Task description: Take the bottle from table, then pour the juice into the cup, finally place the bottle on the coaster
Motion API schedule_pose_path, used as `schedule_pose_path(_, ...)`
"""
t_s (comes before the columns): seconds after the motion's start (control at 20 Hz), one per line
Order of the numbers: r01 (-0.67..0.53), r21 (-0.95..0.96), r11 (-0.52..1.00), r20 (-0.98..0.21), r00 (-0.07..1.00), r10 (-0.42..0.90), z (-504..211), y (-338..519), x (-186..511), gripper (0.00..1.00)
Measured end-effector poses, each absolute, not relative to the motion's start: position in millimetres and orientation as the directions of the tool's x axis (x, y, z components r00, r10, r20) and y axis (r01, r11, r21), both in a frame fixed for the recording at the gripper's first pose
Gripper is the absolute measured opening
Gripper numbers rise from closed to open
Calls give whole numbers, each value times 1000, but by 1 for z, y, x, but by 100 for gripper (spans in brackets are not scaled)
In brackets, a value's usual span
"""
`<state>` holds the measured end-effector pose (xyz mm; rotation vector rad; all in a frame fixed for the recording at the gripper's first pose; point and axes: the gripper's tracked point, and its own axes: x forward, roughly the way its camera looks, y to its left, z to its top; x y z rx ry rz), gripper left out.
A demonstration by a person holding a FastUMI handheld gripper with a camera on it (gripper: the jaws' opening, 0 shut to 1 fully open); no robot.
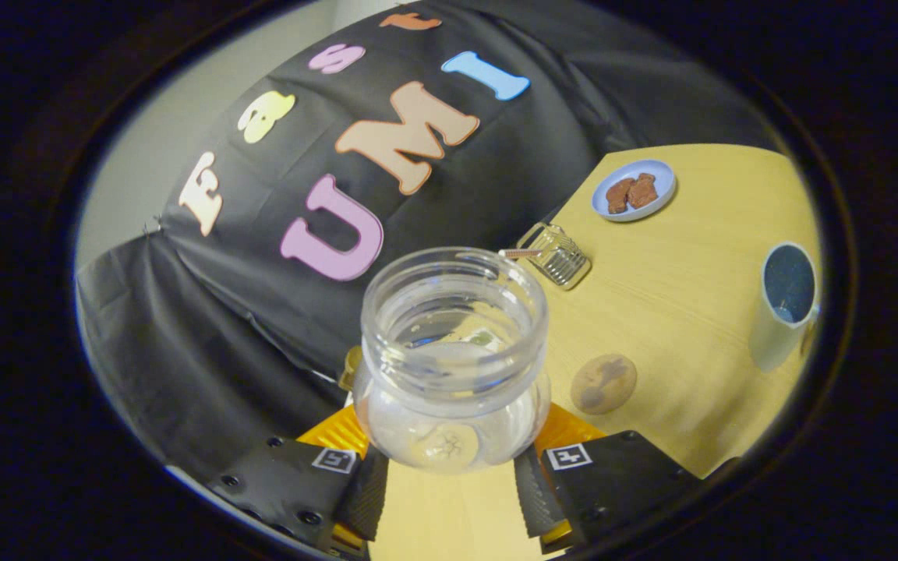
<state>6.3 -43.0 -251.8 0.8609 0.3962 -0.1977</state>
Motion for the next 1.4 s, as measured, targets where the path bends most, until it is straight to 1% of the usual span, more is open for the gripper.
schedule_pose_path(0.15, 311, 783, 539, -348, 937, -36, -236, -59, 24, 73)
schedule_pose_path(0.45, 294, 868, 401, -272, 956, -111, -219, -93, 35, 73)
schedule_pose_path(0.9, 255, 935, 244, -201, 953, -228, -199, -135, 35, 73)
schedule_pose_path(1.4, 168, 982, 84, -133, 937, -322, -184, -168, 31, 73)
